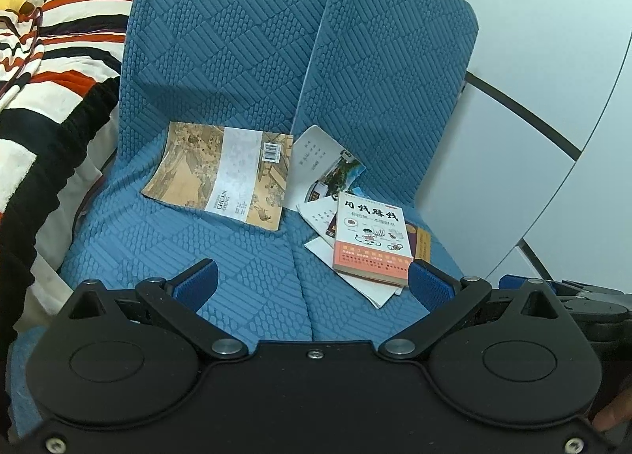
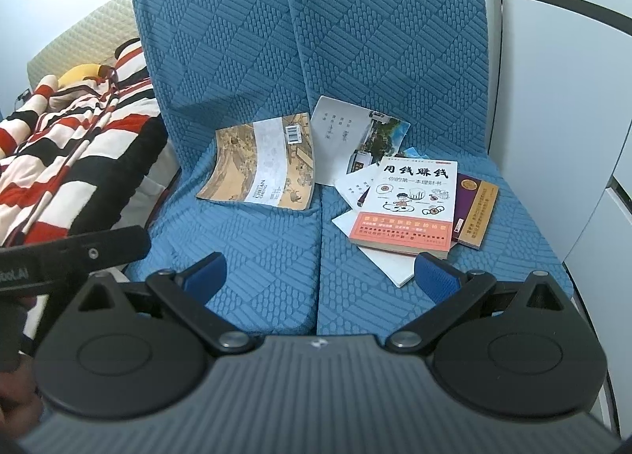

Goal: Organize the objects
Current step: 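Move both grippers toward the tan illustrated book on the seat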

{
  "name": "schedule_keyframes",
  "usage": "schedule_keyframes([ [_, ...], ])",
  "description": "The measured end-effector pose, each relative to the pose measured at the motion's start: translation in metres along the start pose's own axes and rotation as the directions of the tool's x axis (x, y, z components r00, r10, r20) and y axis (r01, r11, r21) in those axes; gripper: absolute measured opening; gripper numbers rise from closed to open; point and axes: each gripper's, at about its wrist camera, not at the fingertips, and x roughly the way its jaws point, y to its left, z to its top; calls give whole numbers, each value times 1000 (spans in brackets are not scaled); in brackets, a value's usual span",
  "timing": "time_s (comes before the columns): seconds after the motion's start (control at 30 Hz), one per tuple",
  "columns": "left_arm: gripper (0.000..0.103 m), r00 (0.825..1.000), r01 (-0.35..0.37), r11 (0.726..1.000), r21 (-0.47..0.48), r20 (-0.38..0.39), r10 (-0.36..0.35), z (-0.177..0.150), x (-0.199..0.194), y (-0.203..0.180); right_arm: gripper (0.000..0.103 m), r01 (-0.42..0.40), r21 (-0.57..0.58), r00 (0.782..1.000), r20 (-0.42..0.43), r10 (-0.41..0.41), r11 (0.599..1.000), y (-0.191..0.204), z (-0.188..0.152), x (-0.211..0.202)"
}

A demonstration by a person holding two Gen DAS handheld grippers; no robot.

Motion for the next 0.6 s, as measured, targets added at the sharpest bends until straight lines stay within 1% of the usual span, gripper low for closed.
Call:
schedule_keyframes([
  [0.23, 102, 1000, 0, 1000, -24, 15, 1, 5, 0, 2, 103, 2, -1, 1000, 0, -2, 1000, 0, 2, 0],
  [0.6, 102, 1000, -7, 1000, -30, 18, 7, 4, -3, 5, 103, -1, -3, 1000, 1, 1, 1000, 1, 1, -1],
])
